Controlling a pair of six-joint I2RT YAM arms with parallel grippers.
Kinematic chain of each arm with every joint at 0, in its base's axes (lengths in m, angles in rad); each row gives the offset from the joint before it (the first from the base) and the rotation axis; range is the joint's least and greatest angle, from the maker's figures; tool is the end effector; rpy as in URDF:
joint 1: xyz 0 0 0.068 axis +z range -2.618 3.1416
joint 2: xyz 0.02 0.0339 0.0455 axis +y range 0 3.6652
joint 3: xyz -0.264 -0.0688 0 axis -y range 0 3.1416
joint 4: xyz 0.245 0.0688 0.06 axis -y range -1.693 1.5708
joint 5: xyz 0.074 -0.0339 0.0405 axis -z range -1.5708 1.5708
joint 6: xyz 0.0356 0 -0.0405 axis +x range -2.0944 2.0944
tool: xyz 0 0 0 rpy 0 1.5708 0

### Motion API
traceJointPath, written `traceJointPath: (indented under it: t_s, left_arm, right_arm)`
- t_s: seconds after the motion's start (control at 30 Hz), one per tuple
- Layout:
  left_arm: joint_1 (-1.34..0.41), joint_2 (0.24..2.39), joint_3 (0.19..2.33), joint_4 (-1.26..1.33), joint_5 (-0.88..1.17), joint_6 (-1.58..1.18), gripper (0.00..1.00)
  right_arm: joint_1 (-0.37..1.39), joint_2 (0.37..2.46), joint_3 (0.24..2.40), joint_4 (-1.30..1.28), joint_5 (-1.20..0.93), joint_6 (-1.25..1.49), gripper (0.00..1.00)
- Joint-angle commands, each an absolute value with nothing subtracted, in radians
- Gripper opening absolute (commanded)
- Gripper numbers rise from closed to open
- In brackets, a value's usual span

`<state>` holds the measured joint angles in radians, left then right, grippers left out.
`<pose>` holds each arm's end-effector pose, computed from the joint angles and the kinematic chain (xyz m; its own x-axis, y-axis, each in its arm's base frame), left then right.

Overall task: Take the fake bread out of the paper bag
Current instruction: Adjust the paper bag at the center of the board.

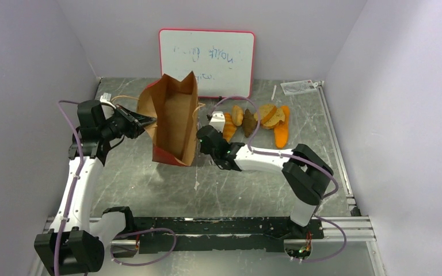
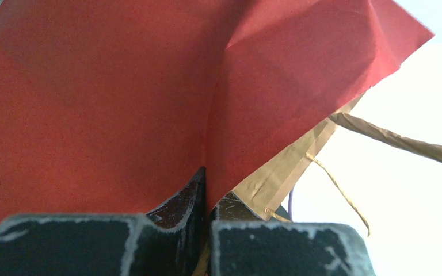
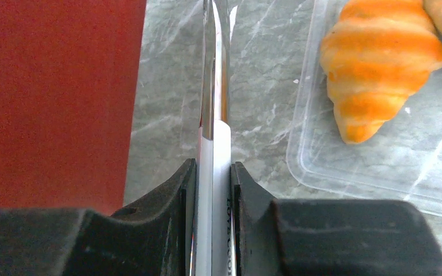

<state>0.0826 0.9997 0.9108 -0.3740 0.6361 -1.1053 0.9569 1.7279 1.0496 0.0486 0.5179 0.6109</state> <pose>0.2195 -0.0030 0.3278 -0.6138 -0.7721 -0.1646 -0.1897 0.3466 -0.9186 0.2302 0.2960 0.2054 -0.5531 0.0804 -0.8293 -0.1984 0.9540 0.2248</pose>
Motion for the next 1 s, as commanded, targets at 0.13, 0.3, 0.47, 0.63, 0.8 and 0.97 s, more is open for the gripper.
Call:
traceJointPath:
  t_s: [0.13,0.3,0.47,0.63,0.8,0.97]
  left_arm:
    - [0.095,0.962,0.877,-0.374,0.642,-1.173,0.07]
    - [0.094,0.926,0.844,-0.400,0.604,-1.225,0.07]
    - [0.095,0.906,0.872,-0.499,0.530,-1.207,0.07]
    - [0.095,0.881,0.838,-0.497,0.502,-1.235,0.07]
    - [0.095,0.866,0.809,-0.483,0.502,-1.256,0.07]
    - [0.095,0.847,0.803,-0.493,0.499,-1.258,0.07]
  right_arm:
    - [0.991,1.815,1.094,0.129,0.603,0.652,0.20]
    - [1.000,1.851,1.075,0.134,0.623,0.693,0.21]
    - [0.999,1.879,1.061,0.117,0.617,0.740,0.21]
    - [1.000,1.910,1.062,0.094,0.594,0.759,0.23]
    - [1.000,1.937,1.054,0.068,0.566,0.780,0.27]
    - [0.999,1.935,1.028,0.076,0.552,0.778,0.35]
